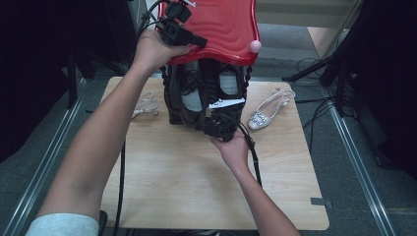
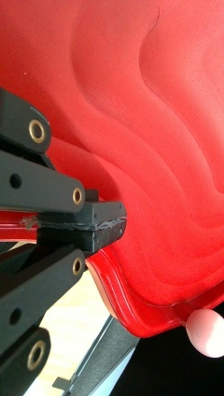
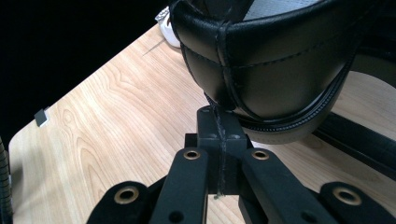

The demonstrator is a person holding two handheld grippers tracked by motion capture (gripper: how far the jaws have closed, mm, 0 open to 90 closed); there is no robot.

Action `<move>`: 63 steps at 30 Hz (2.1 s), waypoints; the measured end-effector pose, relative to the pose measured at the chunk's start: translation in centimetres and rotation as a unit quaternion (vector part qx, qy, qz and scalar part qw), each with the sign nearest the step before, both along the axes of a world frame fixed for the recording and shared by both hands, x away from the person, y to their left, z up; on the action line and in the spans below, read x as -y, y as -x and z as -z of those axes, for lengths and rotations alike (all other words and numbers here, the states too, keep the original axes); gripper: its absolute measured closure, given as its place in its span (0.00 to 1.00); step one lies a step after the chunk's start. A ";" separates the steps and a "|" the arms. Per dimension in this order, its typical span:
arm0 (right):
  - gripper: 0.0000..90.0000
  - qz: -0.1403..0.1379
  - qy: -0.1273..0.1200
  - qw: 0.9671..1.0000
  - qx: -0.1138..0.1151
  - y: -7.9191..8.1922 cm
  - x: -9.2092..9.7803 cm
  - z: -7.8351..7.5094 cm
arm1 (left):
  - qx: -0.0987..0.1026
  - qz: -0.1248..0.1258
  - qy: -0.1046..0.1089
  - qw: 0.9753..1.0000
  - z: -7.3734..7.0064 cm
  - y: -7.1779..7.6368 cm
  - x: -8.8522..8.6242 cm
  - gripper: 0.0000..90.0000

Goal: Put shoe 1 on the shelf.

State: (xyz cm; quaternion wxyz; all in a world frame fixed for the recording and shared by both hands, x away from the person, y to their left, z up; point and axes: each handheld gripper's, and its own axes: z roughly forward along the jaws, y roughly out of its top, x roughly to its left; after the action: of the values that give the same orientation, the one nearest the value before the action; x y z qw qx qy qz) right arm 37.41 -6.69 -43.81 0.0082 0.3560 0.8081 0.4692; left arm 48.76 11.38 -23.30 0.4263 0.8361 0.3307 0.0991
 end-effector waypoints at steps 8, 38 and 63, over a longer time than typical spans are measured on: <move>1.00 0.001 0.000 1.000 -0.004 -0.7 -0.1 -0.6 | -0.001 0.000 0.000 1.000 0.0 0.0 0.0 1.00; 1.00 0.041 -0.006 0.999 0.001 -5.1 -3.0 -2.0 | 0.001 0.001 -0.001 1.000 0.0 0.0 -0.1 1.00; 0.99 0.031 0.014 0.999 0.028 -5.2 -4.7 -2.4 | -0.001 0.004 -0.002 1.000 0.0 0.0 -0.1 1.00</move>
State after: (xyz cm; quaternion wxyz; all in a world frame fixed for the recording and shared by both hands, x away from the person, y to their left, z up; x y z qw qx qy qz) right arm 42.61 -1.97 -41.38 0.0496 0.3672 0.8026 0.4674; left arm 48.80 11.50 -23.25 0.4252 0.8380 0.3277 0.0977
